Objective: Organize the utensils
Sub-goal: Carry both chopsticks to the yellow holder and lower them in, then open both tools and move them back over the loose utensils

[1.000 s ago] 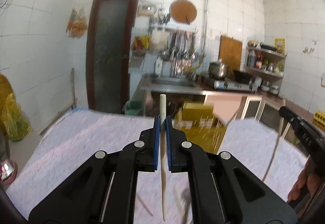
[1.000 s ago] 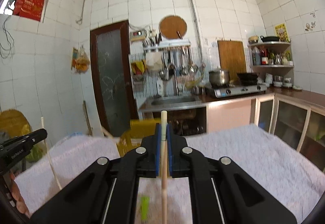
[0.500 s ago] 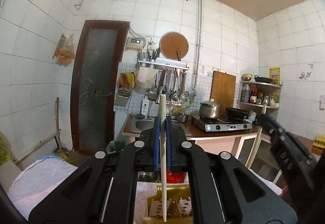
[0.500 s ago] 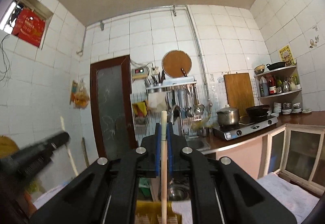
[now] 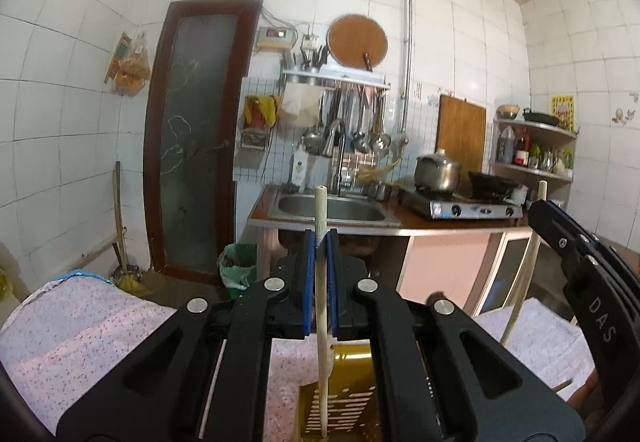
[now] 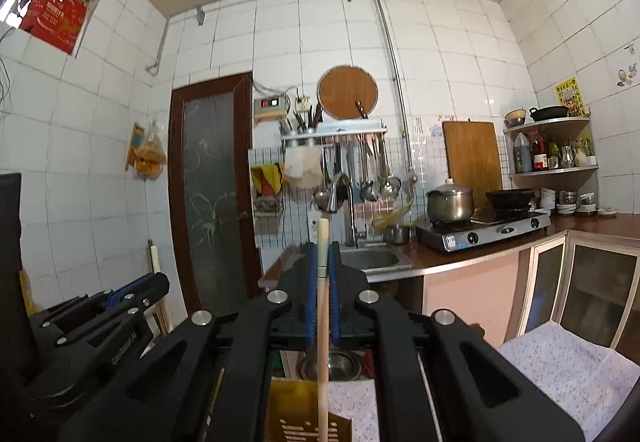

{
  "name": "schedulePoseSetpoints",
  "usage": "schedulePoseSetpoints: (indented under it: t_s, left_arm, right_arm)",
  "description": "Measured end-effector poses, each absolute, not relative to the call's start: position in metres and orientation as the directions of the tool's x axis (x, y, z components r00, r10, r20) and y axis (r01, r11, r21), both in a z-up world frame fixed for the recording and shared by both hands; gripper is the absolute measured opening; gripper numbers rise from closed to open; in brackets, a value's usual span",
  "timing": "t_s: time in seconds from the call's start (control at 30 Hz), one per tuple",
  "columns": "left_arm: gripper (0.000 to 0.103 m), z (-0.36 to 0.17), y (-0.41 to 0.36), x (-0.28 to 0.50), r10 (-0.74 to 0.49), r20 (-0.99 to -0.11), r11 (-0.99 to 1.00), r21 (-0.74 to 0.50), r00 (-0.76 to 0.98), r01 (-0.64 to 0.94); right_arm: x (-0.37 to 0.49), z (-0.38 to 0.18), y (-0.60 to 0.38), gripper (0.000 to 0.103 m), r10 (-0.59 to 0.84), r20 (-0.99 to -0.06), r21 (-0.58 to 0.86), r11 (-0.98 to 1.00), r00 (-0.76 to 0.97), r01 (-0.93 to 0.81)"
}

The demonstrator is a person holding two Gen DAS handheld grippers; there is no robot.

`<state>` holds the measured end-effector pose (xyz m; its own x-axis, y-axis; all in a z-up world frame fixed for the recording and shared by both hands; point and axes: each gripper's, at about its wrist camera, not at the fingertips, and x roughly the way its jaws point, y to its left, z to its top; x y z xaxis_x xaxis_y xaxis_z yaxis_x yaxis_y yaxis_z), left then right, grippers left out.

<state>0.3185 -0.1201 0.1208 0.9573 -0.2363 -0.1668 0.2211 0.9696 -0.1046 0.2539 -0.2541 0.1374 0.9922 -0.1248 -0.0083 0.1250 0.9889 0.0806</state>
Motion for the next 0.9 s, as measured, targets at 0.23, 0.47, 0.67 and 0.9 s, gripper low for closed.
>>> schedulePoseSetpoints:
  t_s: [0.23, 0.47, 0.67, 0.9]
  left_arm:
    - [0.068, 0.137, -0.101, 0.299, -0.205, -0.198, 0.977, -0.101, 0.958, 0.188]
    - [0.098, 0.154, -0.058, 0.238, -0.181, -0.222, 0.982, -0.094, 0.958, 0.164]
    - [0.098, 0.135, -0.031, 0.198, -0.134, -0.296, 0.991, -0.032, 0.946, 0.130]
    - [0.098, 0.088, -0.009, 0.169, -0.075, -0.371, 0.997, -0.006, 0.926, 0.079]
  right_arm:
    - [0.243, 0.143, -0.267, 0.047, -0.155, -0.133, 0.086, 0.982, 0.979, 0.167]
    - [0.188, 0.154, -0.275, 0.068, -0.184, -0.160, 0.085, 0.976, 0.970, 0.199]
    - [0.144, 0.138, -0.269, 0.075, -0.194, -0.231, 0.059, 0.975, 0.953, 0.213]
    - [0.111, 0.097, -0.260, 0.076, -0.186, -0.330, 0.040, 0.977, 0.925, 0.211]
